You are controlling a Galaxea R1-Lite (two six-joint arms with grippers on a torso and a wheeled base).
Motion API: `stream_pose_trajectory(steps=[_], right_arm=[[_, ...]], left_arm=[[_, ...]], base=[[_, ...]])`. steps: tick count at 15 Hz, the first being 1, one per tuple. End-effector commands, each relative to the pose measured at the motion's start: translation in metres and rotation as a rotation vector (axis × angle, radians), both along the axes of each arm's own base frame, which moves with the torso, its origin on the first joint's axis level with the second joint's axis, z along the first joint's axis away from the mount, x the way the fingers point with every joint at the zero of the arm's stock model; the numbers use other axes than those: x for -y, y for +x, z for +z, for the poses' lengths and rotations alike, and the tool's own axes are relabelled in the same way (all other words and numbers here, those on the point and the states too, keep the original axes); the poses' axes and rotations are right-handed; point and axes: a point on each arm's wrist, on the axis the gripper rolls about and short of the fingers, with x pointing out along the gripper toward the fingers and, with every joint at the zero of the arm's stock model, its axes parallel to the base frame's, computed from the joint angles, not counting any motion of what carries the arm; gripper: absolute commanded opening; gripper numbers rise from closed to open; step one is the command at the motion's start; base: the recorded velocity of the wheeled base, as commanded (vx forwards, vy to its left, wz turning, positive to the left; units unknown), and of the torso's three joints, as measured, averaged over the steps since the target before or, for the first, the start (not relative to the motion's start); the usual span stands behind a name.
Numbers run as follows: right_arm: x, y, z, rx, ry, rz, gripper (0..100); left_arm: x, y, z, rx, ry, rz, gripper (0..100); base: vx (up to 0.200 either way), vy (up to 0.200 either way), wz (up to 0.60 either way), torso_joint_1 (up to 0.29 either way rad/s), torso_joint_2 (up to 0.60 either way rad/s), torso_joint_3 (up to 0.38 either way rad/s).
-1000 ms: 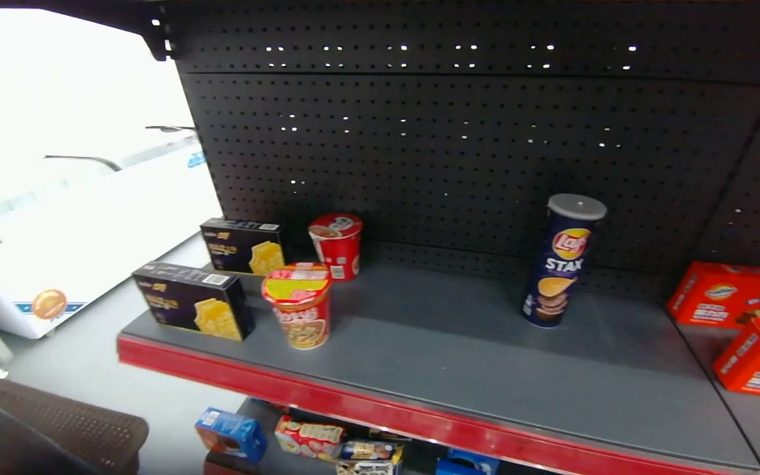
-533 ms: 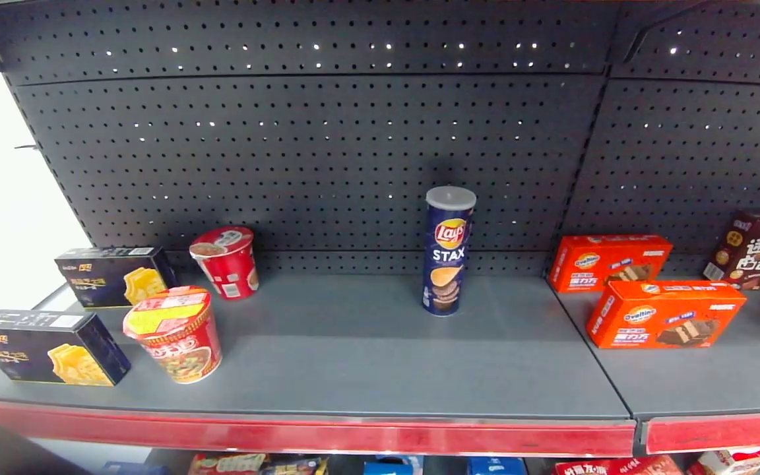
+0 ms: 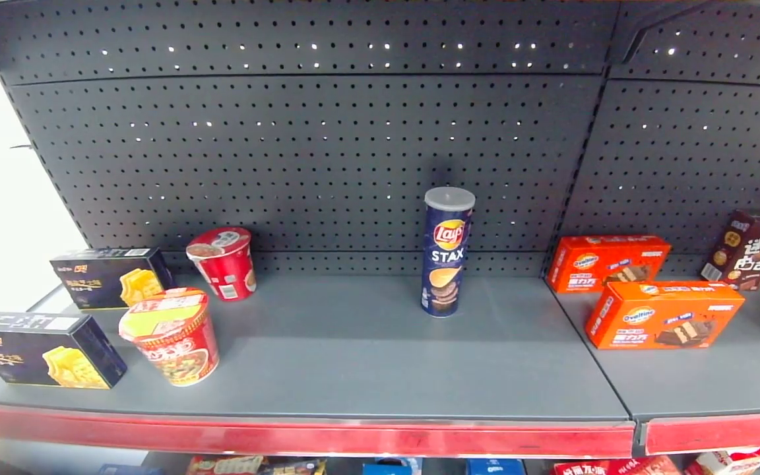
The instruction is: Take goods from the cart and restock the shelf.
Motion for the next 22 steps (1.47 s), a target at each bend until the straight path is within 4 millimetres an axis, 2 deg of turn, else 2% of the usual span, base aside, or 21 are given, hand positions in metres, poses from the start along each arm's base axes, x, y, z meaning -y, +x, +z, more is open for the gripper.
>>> stream_pose_trajectory(steps=[1,2,3,5,6,7,10,12,17,20,21,22], right_arm=[[-0.003,-0.005,0.086,0.058,0.003,0.214,100],[-0.004,0.016,0.097,-0.079,0.019,0.227,100],[-0.005,0.021,0.103,-0.073,-0.001,0.253,100],[-0.006,0.039,0.101,-0.117,-0.057,0.306,100],[-0.007,0.057,0.109,-0.147,-0.054,0.268,100],[-0.007,0.065,0.117,-0.160,-0.062,0.223,100],[-0.010,0.089,0.120,-0.236,-0.063,0.238,100],[-0.013,0.100,0.125,-0.206,-0.062,0.282,100],[-0.024,0.140,0.134,-0.161,-0.067,0.355,100],[-0.029,0.167,0.130,-0.119,-0.057,0.404,100],[-0.030,0.184,0.125,-0.140,-0.056,0.414,100],[-0.031,0.192,0.122,-0.158,-0.055,0.412,100]], left_arm=[[-0.002,-0.010,0.024,0.075,-0.005,0.013,0],[-0.002,-0.009,0.027,0.070,0.000,0.013,0],[-0.001,-0.007,0.025,0.057,0.022,0.015,0],[-0.001,-0.005,0.019,0.038,0.039,0.052,0],[-0.001,-0.003,0.007,0.001,0.045,0.053,0],[-0.001,-0.003,0.003,-0.011,0.046,0.056,0],[-0.001,-0.003,0.002,-0.016,0.046,0.055,0],[-0.001,-0.003,0.005,-0.009,0.044,0.063,0],[-0.001,-0.003,-0.003,-0.041,0.007,0.066,0],[-0.001,-0.002,-0.005,-0.051,0.002,0.065,0],[-0.001,-0.002,-0.004,-0.049,0.000,0.064,0],[-0.001,-0.003,-0.004,-0.048,-0.002,0.064,0]], base=[[0.000,0.000,0.00,0.000,0.00,0.000],[0.000,0.000,0.00,0.000,0.00,0.000],[0.000,0.000,0.00,0.000,0.00,0.000],[0.000,0.000,0.00,0.000,0.00,0.000],[0.000,0.000,0.00,0.000,0.00,0.000],[0.000,0.000,0.00,0.000,0.00,0.000],[0.000,0.000,0.20,0.001,0.00,0.001],[0.000,0.000,0.60,-0.056,0.12,0.088],[0.000,0.000,0.00,-0.016,0.06,0.028],[0.000,0.000,0.00,0.000,0.00,0.000],[0.000,0.000,0.00,0.000,0.00,0.000],[0.000,0.000,0.00,0.000,0.00,0.000]])
